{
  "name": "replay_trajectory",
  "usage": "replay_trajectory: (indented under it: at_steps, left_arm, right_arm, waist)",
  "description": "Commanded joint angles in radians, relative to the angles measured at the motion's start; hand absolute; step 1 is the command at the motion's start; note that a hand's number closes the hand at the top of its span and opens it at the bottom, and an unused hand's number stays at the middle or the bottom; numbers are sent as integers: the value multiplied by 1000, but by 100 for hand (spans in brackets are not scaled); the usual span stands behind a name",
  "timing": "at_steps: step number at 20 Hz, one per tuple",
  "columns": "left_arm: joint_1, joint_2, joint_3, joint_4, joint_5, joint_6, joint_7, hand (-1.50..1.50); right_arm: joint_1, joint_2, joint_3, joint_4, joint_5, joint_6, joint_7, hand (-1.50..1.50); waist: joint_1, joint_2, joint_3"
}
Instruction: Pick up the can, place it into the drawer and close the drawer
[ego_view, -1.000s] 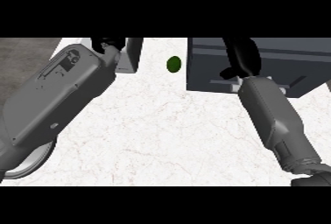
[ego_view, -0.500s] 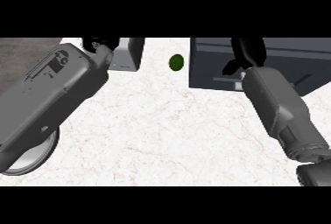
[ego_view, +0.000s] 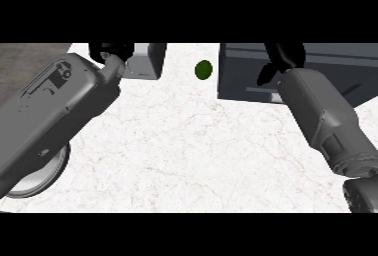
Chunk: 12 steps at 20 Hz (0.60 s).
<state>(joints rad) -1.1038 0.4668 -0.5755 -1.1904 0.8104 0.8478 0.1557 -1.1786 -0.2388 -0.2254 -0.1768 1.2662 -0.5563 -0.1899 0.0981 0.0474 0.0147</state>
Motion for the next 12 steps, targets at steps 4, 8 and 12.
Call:
replay_trajectory:
  at_steps: [4,8,12]
  left_arm:
    - [20,8,-7,-26,-19,11,-1,-150]
    - [40,7,-5,-55,-14,15,8,-150]
    - [50,36,4,-82,-16,-4,20,-150]
  right_arm:
    - [-63,51,-239,-28,-265,94,-137,-150]
    - [-86,53,-343,-30,-374,171,-196,-150]
    - [-85,37,-371,-21,-396,181,-218,-150]
  waist:
    - [10,-12,-7]
    - [16,-15,-9]
    - [22,-12,-11]
